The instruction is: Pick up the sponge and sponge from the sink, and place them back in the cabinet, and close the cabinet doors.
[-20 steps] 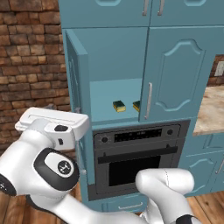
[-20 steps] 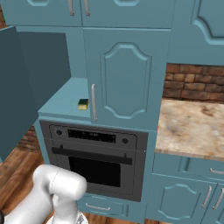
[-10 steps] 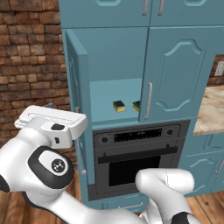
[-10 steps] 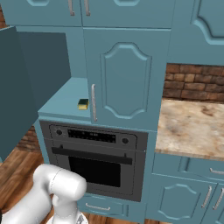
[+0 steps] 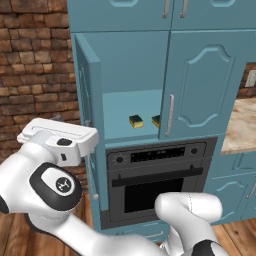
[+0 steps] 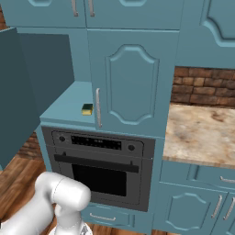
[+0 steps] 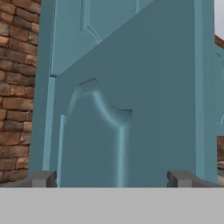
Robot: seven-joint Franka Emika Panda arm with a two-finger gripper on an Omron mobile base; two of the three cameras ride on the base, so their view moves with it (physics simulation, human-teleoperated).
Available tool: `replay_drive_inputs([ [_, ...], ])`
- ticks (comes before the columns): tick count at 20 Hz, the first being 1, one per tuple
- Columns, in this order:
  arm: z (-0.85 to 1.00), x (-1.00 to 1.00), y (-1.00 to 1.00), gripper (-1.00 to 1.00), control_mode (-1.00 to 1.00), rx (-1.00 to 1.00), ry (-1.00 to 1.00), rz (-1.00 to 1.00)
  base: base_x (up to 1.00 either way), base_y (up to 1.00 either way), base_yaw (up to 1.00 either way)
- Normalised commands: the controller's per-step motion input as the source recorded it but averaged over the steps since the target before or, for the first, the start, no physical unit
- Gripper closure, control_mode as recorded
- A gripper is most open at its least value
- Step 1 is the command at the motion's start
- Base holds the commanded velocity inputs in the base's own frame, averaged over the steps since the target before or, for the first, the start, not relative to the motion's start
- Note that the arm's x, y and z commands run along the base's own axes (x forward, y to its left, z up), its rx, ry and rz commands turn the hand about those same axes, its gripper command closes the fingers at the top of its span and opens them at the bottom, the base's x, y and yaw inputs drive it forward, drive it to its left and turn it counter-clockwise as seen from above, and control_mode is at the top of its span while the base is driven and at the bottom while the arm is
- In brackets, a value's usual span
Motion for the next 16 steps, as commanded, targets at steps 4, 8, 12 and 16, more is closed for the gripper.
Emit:
replay_drive_inputs([
  [4,0.00,0.11,-0.03,-1.00,-1.00,0.00,0.00,0.00,0.00,0.00,0.00],
  [8,0.00,0.11,-0.04,-1.00,-1.00,0.00,0.00,0.00,0.00,0.00,0.00],
  [12,0.00,0.10,-0.09,-1.00,-1.00,0.00,0.00,0.00,0.00,0.00,0.00],
  [16,0.00,0.06,-0.12,-1.00,-1.00,0.00,0.00,0.00,0.00,0.00,0.00],
])
